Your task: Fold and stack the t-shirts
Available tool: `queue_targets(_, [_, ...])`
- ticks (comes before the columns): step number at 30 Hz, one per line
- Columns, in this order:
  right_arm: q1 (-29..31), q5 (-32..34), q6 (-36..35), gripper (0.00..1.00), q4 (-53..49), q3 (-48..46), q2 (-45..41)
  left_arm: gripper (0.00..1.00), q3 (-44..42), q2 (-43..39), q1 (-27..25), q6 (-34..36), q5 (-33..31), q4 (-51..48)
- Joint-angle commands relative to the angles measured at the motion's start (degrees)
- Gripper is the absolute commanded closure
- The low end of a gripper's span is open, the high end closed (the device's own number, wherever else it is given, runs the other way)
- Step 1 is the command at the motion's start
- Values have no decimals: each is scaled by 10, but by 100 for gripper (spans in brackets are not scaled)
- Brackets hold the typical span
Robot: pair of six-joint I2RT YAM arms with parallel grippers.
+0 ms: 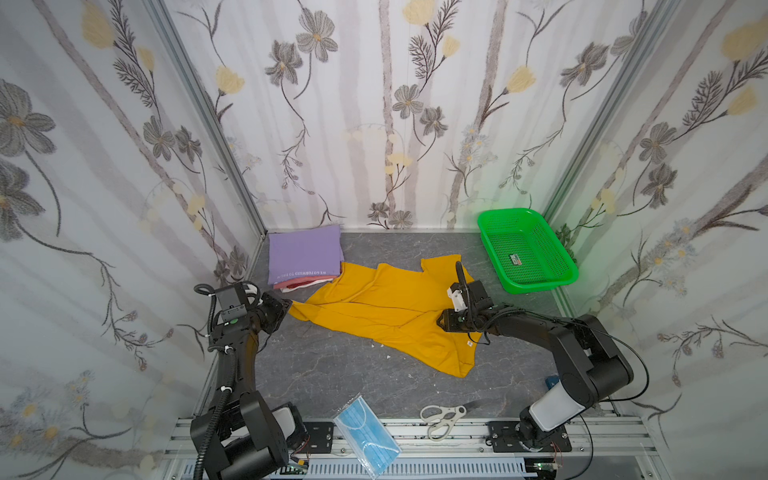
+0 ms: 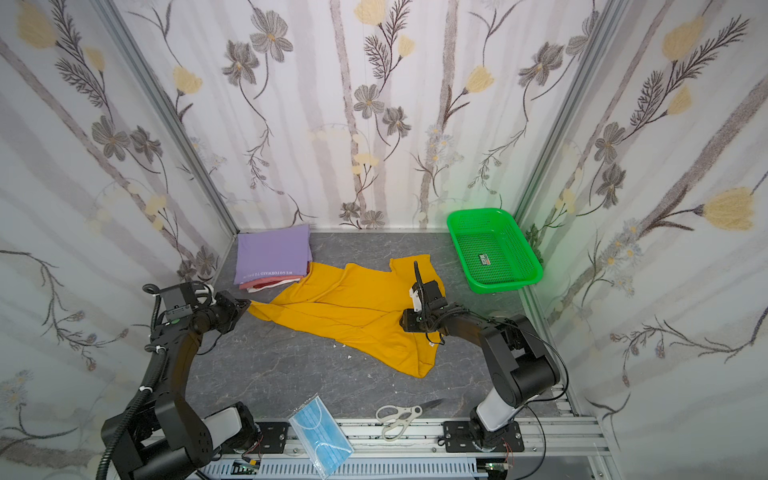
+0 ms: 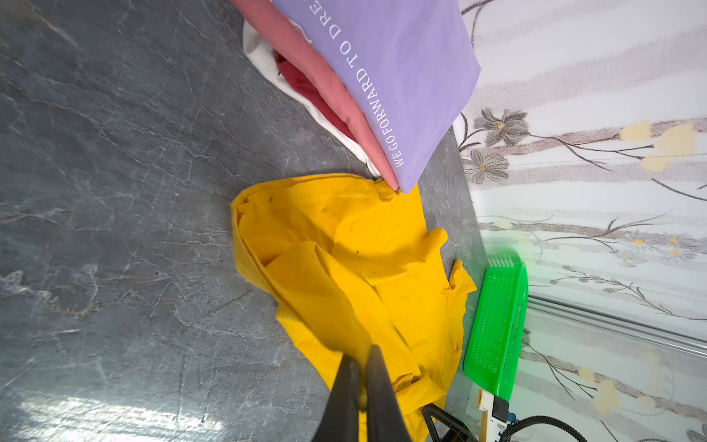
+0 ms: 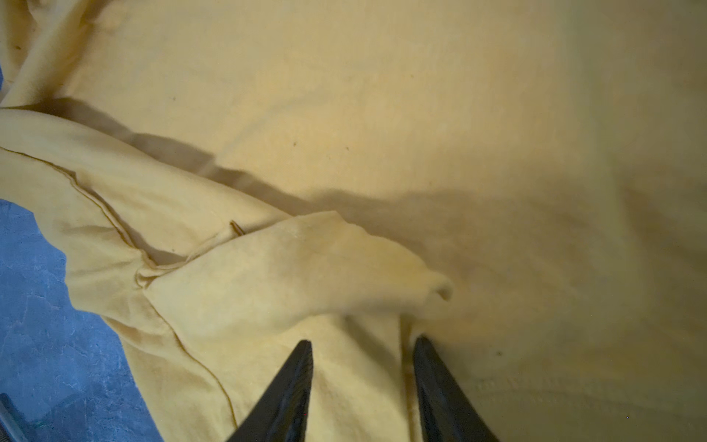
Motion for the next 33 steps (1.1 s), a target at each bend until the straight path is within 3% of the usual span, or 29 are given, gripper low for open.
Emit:
queue_targets(1, [1, -15, 2, 56, 36, 8, 18, 100, -1, -3, 0, 7, 2, 11])
queue_targets(5, [0, -13, 1, 63, 43, 6, 26, 100, 1, -2, 0, 7, 1, 9])
queue_targets(10, [0, -10, 2, 85, 40, 1, 7, 100, 4, 0, 0, 7, 0, 9])
queue_targets(12, [0, -1, 3, 89, 29, 0, -14, 100, 5, 1, 1, 6, -1, 10])
queue_targets(16, [1, 22, 2, 89, -8, -3, -73, 100, 8, 1, 0, 5, -2, 9])
queue_targets(18, [2, 31, 2, 100, -28, -7, -107, 100, 9, 0, 0, 5, -3, 9])
queue_targets(23, [8, 32, 9, 100, -70, -18, -203, 100, 12, -1, 0, 1, 0, 10])
queue_targets(28, [28, 43, 59, 100, -104, -96, -301, 100, 4, 2, -15, -9, -1, 26])
queue_targets(33, [29, 104, 155, 100, -55, -159, -265, 100, -12, 10, -78, -25, -35, 38])
